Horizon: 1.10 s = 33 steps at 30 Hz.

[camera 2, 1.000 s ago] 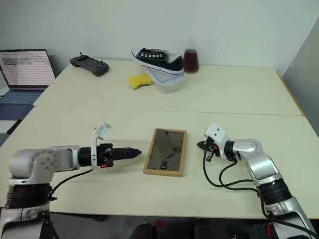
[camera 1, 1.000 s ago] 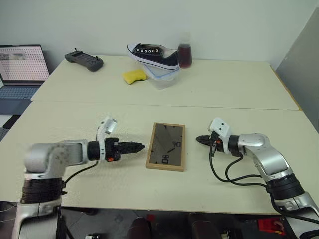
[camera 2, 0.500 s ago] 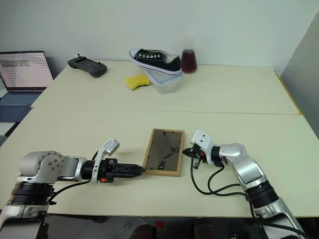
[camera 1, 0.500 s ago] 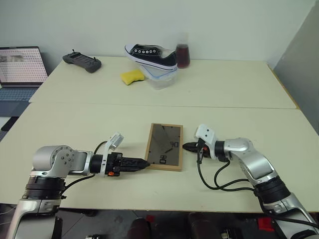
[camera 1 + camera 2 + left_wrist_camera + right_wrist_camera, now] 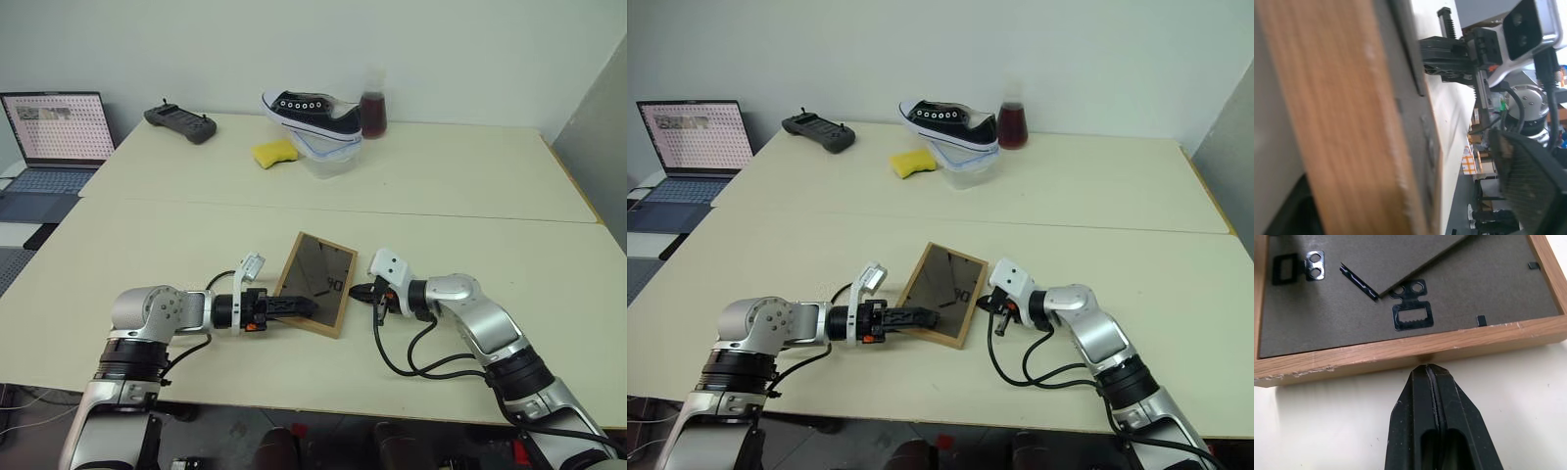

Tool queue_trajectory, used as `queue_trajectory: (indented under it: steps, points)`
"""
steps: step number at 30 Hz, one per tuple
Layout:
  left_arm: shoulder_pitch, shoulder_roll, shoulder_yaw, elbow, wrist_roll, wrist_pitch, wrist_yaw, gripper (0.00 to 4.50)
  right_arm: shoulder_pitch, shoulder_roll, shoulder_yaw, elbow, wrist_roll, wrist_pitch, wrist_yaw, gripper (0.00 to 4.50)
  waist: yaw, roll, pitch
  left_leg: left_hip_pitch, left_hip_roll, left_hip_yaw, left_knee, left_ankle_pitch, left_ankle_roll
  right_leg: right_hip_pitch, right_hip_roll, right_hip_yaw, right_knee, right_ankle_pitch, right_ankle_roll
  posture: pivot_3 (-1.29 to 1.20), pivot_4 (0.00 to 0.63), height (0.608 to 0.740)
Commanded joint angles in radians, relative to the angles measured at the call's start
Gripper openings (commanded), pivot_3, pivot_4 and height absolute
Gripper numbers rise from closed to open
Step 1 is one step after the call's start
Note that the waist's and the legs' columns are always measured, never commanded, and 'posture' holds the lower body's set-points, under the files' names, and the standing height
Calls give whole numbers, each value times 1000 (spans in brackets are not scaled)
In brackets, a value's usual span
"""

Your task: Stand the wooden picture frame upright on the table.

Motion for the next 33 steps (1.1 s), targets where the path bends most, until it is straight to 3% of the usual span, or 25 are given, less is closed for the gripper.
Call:
queue_trajectory:
  steps: [1, 7, 11, 14, 16, 21, 29, 31, 33]
  points:
    - [-11, 15, -21, -1, -1, 38, -14, 3089, 3, -16, -34, -12, -4, -31, -13, 0, -3, 0, 0, 0, 0, 0, 0, 0, 0, 0, 0, 0, -1, 0, 0, 0, 150, 740]
    - [4, 54, -33, -45, -6, 50, -29, 1782, -18, -38, -75, -10, 0, -47, -34, 0, -8, -1, 1, -4, 1, 0, -2, 0, 0, -5, 1, 0, -1, 0, 0, 0, 150, 740]
    - [-43, 4, 48, -18, -11, 85, 63, 1296, -56, -78, -146, -54, 56, 15, -7, 0, -7, -1, 1, -4, 1, 0, -1, 0, 0, -6, 1, 1, -1, 0, 0, 0, 150, 740]
    - [-91, -40, 106, -47, -38, 110, 111, 1295, -104, -107, -206, -129, 157, 146, 42, 514, -4, -2, 1, -5, 1, 0, -1, 0, 0, -6, 1, 0, 0, 0, 0, 0, 150, 740]
    - [-102, -55, 120, -103, -53, 101, 122, 1295, -145, -108, -248, -174, 240, 247, 57, 1096, -5, -2, 2, -5, 1, 0, -1, 0, 0, -6, 1, 0, 0, 0, 0, 0, 150, 740]
    - [-98, -79, 135, -233, -49, -2, 138, 1295, -296, -49, -340, -183, 398, 446, 12, 2100, -10, -2, 3, -6, 2, 1, -2, 0, 0, -9, 1, 2, 0, 0, 0, 0, 150, 740]
    - [-25, -85, 80, -358, -6, -138, 153, 1295, -368, 16, -271, -119, 390, 418, -17, 4089, -14, -2, 3, -6, 2, 2, -2, 0, 0, -9, 1, 3, 0, 0, 0, 0, 150, 740]
    - [-24, -97, 87, -357, -6, -133, 183, 1295, -372, 38, -233, -110, 371, 388, -24, 4466, -14, -2, 3, -6, 2, 2, -2, 0, 0, -9, 1, 3, 0, 0, 0, 0, 150, 740]
    - [-21, -101, 95, -364, -18, -129, 193, 1295, -376, 67, -190, -111, 357, 360, -23, 4466, -14, -2, 3, -6, 2, 2, -2, 0, 0, -9, 1, 3, 0, 0, 0, 0, 150, 740]
